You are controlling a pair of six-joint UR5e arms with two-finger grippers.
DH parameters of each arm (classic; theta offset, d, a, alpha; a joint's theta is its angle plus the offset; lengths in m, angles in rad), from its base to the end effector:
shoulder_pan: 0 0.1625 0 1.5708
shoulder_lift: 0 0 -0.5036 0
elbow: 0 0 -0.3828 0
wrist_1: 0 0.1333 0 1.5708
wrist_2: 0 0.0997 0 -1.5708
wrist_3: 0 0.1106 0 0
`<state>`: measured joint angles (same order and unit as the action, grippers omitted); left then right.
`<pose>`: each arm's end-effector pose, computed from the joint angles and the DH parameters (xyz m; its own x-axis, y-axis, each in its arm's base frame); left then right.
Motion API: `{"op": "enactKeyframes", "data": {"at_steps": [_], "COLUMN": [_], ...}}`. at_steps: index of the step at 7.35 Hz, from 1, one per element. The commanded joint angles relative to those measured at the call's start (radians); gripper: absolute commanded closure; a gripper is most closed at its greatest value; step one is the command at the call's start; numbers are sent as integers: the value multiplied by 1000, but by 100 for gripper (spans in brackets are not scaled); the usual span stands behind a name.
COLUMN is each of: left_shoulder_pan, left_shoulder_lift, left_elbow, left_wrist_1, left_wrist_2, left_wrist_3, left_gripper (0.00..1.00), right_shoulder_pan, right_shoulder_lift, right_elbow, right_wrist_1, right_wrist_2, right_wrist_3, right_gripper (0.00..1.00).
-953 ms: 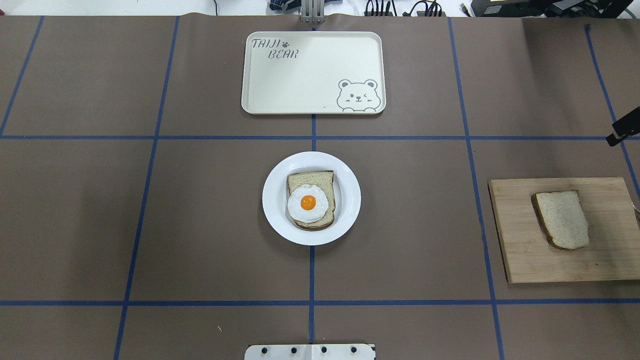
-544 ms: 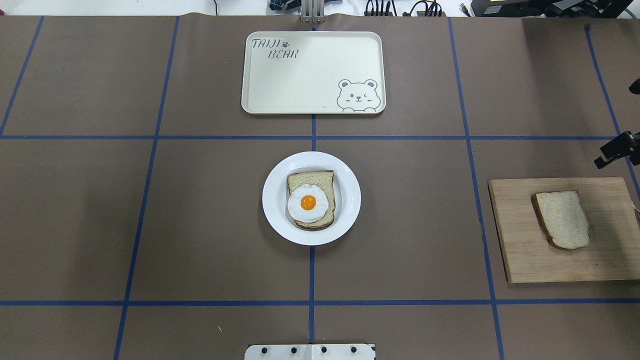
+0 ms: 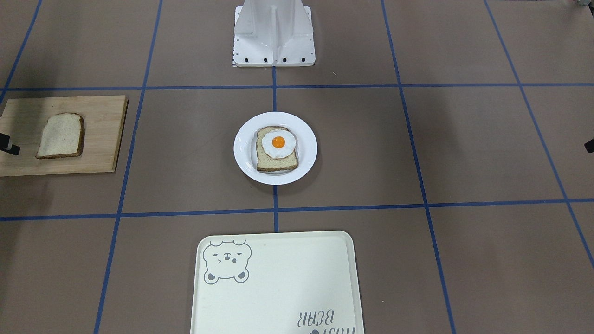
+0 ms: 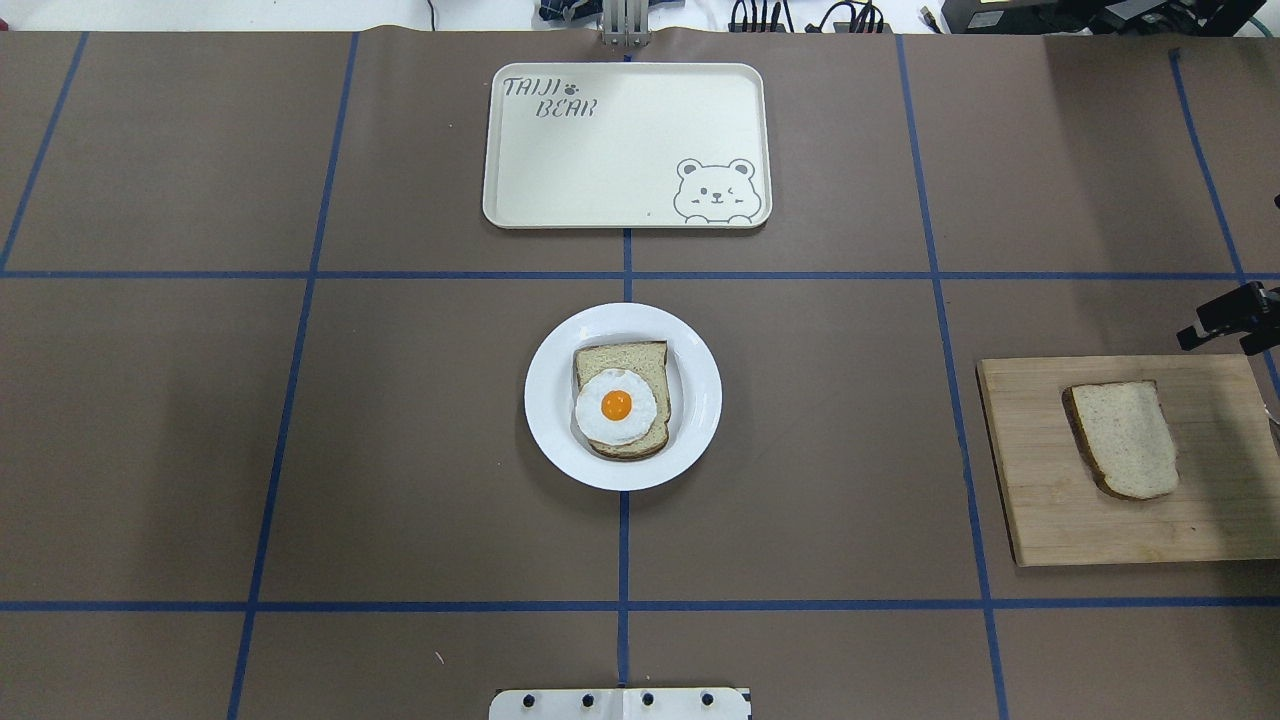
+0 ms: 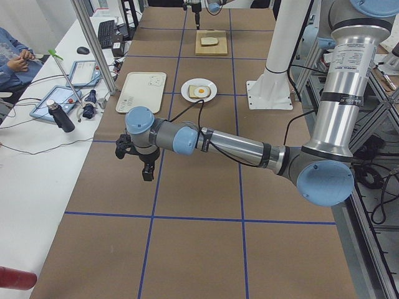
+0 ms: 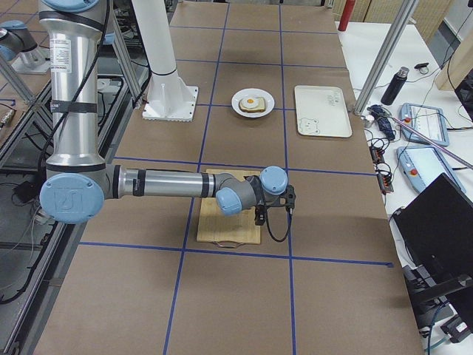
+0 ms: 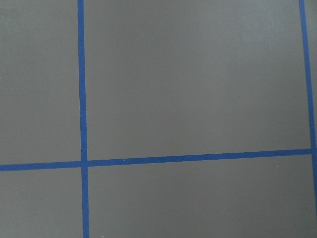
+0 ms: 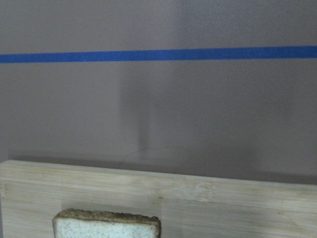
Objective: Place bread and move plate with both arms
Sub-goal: 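Lower the right gripper onto the bread slice on the wooden board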
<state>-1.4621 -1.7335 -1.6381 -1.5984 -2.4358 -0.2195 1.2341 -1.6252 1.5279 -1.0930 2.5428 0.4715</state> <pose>0.0129 -0.5710 0.6161 0.6317 0.0475 -0.7738 0.0334 0.9955 0.0884 -0.1155 -0.4568 0.7234 0.5230 -0.0258 0.8519 0.0777 0.9968 -0.0175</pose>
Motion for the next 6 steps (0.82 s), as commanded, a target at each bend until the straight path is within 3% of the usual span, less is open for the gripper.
{"op": "enactKeyframes", "data": {"at_steps": [1,3,6], "left_shoulder_pan": [-1,0,-1], "left_shoulder_lift": [0,-9,-9], "left_elbow": [4,15,14], "left_wrist_1": [0,-2,-2], "left_wrist_2": [0,1,1], "left_wrist_3": [2,3,3], "left_gripper": [2,2,2], "right_shoulder_pan": [-71,-88,-119], "right_shoulder_lift": [-38,-38,-27], "right_elbow": [-38,-51,-49], "right_wrist_1": [152,176,177], "right_wrist_2": [4,5,1], "right_wrist_3": [22,24,27], "right_gripper": [1,2,16]}}
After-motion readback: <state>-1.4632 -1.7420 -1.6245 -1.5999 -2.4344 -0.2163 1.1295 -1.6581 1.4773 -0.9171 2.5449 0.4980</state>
